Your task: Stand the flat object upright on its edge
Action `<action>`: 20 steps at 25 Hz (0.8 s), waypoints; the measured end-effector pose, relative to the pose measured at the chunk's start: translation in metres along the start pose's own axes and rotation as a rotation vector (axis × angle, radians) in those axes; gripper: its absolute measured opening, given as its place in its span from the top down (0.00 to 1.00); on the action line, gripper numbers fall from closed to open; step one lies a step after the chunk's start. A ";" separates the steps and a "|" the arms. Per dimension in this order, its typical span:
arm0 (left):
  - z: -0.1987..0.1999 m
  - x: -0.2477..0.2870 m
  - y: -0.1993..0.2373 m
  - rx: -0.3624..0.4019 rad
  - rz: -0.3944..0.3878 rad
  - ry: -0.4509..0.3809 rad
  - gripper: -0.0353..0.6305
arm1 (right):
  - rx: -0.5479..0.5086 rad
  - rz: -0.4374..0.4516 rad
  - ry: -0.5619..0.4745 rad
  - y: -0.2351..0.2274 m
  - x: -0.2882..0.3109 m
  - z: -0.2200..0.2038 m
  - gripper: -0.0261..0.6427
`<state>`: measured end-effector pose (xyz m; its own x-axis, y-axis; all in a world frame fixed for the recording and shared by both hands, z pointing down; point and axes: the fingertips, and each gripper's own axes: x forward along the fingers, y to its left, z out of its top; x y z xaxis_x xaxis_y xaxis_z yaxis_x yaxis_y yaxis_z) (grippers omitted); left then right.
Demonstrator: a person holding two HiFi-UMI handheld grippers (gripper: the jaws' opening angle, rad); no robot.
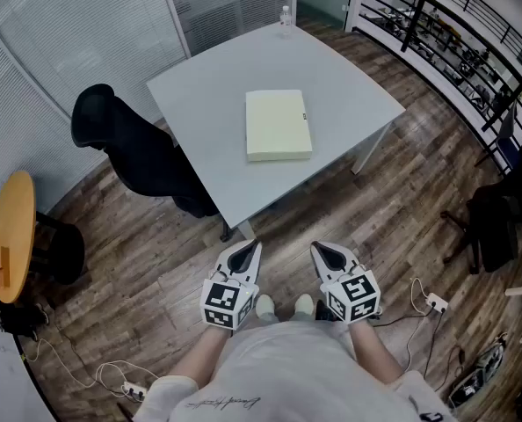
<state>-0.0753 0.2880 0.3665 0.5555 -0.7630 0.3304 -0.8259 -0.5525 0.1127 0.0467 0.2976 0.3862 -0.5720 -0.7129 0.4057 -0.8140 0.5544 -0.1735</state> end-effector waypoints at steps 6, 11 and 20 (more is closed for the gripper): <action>0.007 0.001 0.005 0.003 0.004 -0.011 0.93 | -0.008 0.000 -0.011 0.002 0.003 0.008 0.92; 0.012 0.006 0.005 -0.002 0.023 -0.021 0.93 | -0.014 0.002 -0.025 -0.005 0.003 0.015 0.92; 0.021 0.025 -0.014 -0.033 0.050 -0.054 0.93 | -0.016 0.043 -0.066 -0.030 -0.008 0.024 0.92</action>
<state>-0.0481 0.2697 0.3530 0.5168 -0.8070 0.2860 -0.8552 -0.5021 0.1286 0.0736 0.2761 0.3669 -0.6120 -0.7151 0.3379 -0.7874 0.5911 -0.1752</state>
